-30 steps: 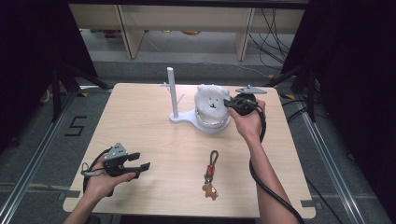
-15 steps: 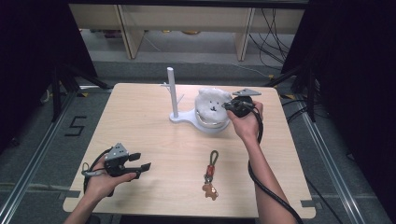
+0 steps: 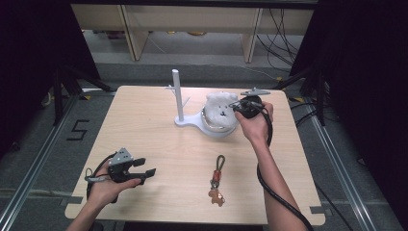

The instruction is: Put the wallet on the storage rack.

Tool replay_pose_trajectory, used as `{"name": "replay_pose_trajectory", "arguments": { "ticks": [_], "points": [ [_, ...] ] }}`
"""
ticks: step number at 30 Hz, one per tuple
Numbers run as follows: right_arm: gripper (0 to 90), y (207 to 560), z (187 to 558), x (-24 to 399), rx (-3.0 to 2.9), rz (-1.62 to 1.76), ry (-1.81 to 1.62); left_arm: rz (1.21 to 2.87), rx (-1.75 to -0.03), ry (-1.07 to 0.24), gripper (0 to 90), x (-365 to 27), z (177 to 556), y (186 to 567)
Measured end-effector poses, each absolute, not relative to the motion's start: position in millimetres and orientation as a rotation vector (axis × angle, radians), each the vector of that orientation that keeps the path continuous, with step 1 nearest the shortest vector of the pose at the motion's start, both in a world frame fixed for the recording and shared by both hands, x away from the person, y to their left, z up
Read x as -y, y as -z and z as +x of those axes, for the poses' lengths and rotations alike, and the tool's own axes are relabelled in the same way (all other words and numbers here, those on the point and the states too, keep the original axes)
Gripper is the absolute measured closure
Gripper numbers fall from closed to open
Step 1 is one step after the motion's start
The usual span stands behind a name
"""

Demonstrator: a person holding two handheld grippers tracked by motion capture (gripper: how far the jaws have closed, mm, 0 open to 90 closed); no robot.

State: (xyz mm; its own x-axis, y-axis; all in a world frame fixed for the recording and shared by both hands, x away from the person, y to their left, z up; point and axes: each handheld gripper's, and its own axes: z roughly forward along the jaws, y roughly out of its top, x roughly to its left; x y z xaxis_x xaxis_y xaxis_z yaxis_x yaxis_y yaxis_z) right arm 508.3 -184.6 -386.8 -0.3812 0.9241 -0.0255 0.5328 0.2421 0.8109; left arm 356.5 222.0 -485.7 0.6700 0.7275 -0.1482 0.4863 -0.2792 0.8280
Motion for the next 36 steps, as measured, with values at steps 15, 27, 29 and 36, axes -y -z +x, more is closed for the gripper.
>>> {"name": "replay_pose_trajectory", "arguments": {
  "ticks": [15,27,29,36],
  "points": [
    [57.6,395.4,520.2,175.4,-2.031,1.322,-0.978,1.943,-0.934,-0.303,35.8,-220.1,357.5,485.7],
    [48.2,379.7,506.0,184.2,-1.944,1.328,-1.081,1.939,-0.932,-0.292,34.5,-213.2,358.7,484.1],
    [48.6,376.3,499.4,186.9,-1.934,1.363,-1.083,1.952,-0.939,-0.295,34.4,-212.0,358.2,483.0],
    [51.4,377.4,477.7,203.9,-1.945,1.448,-1.099,1.955,-0.899,-0.274,33.9,-198.0,359.8,482.0]
  ]
}}
